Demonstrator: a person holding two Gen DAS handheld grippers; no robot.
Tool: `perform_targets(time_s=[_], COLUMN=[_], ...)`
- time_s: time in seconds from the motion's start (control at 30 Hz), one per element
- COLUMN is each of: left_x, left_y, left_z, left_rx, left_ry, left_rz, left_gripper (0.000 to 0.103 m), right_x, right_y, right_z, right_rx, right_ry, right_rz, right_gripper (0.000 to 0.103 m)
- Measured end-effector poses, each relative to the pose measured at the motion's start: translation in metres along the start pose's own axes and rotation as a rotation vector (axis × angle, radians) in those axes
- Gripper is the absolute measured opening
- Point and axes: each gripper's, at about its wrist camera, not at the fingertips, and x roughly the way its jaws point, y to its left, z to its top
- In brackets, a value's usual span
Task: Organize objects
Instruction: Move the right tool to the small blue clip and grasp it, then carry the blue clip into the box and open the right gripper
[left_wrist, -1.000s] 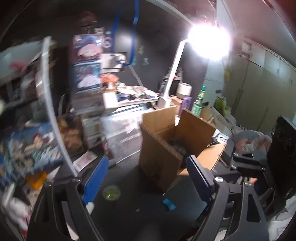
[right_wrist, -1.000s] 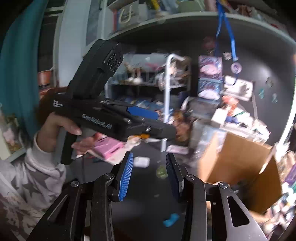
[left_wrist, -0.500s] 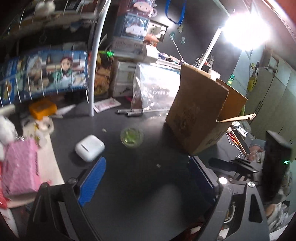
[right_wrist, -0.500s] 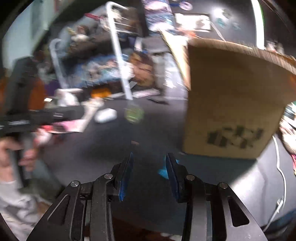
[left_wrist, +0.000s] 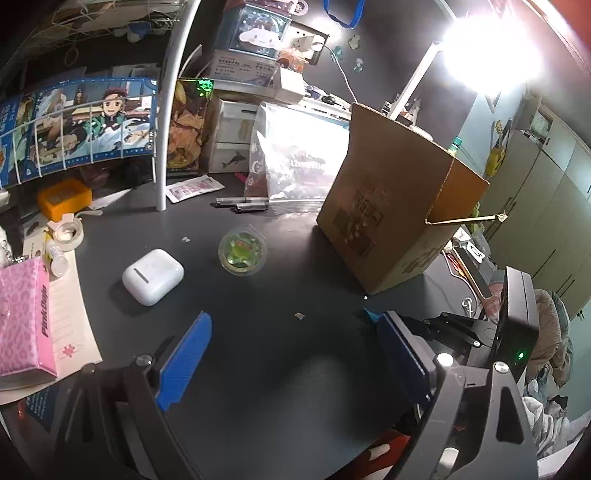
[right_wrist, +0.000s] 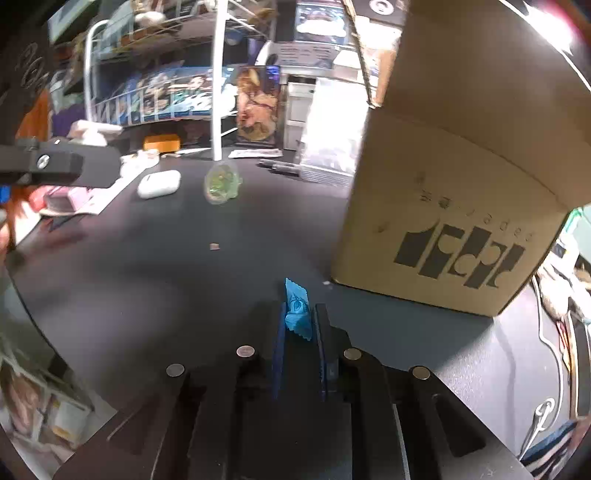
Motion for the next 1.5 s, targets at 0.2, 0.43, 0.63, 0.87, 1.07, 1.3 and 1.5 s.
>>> perform_targets(time_s=[0.2,0.43,0.63,0.87,1.07,1.3,1.5], left_x=[0.001,-0.007,-0.024,-0.038,-0.039,-0.026,0.004], left_y=[-0.007,-0.003,0.005,0.004,-0.012,-0.041,-0.067], left_z=[0.003,0.016,0.039,0.075,0.106,0.14,0.166], left_rx=[0.026,0.016,-0.013,-0.002,0.031,0.074,0.104], left_ry=[0.025,0.04,0.031,0.022,0.017,0.023,0.061], left_rz=[-0.046,-0.132,-0.248,-0.357,-0.423,-0.462,-0.476], left_gripper=[0.09,0.08,0.05,0.031,0.021,0.019,0.018], right_x=[-0.007,-0.029,-0.048,-0.067,-0.082,-0.093,-0.091], right_y=[0.009,0.037,0.058,0.057,0.037,-0.001,-0.039], right_z=[0.011,0.044,0.08,0.104,0.117,0.136,0.144], right_rx=[-0.051,-0.22,-0.342,-0.395,-0.353,-0.272,-0.194], right_ry=[-0.036,-0.151,-0.27,-0.36,-0.4,-0.407,-0.371], right_rz=[0.073,0.178,0.205,0.201,0.184,0.157,0.134], right_gripper=[0.007,0.007,0.007,0.007,0.007,0.007,0.007])
